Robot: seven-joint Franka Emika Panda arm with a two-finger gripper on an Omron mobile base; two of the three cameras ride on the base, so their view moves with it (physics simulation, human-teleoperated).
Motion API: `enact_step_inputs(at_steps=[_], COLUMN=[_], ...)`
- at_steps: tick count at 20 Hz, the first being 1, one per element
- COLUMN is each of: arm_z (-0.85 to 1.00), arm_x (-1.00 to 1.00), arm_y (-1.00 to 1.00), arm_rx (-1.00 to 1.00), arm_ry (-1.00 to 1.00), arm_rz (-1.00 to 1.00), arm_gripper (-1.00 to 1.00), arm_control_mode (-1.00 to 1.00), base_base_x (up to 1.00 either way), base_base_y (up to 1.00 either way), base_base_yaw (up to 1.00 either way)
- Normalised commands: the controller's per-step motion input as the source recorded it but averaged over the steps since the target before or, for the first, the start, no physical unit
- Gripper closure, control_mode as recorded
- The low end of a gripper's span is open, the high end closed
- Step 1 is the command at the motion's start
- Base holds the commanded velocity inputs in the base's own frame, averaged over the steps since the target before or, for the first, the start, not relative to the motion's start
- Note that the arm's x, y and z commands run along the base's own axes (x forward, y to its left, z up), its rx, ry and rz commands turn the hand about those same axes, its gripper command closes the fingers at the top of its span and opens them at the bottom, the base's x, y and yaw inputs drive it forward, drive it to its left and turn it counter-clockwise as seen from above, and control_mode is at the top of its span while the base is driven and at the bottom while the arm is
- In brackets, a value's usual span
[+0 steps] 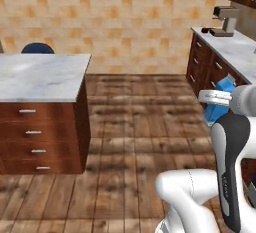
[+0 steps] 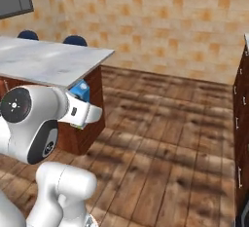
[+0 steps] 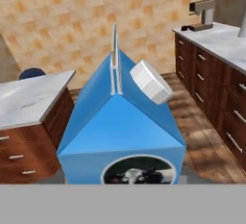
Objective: Take a sugar cube from the saucer and place it inside the coffee. Then, grab milk from the fridge and place it next to the coffee on the counter to sweeten the coffee.
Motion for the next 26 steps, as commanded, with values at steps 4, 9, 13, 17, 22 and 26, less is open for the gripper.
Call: enact_step_inputs(at_steps=[4,9,13,17,22,26], arm_z=[0.00,0.00,0.00,0.00,0.00,0.00], arm_x=[0.00,0.00,0.00,0.00,0.00,0.00], arm_y=[0.00,0.00,0.00,0.00,0.00,0.00], arm_rx=[0.00,0.00,0.00,0.00,0.00,0.00], arm_ry=[0.00,0.00,0.00,0.00,0.00,0.00], arm_rz=[0.00,0.00,0.00,0.00,0.00,0.00], arm_gripper=[1.00,1.00,1.00,1.00,1.00,1.00], arm_control_mode=[1.00,1.00,1.00,1.00,1.00,1.00], base_base_x=[1.00,1.00,1.00,1.00,1.00,1.00], base_base_y=[-0.49,-0.48,-0.46,-0.49,-0.53,-0.60], base_base_yaw=[-0.03,-0.02,-0.04,-0.04,-0.06,-0.11])
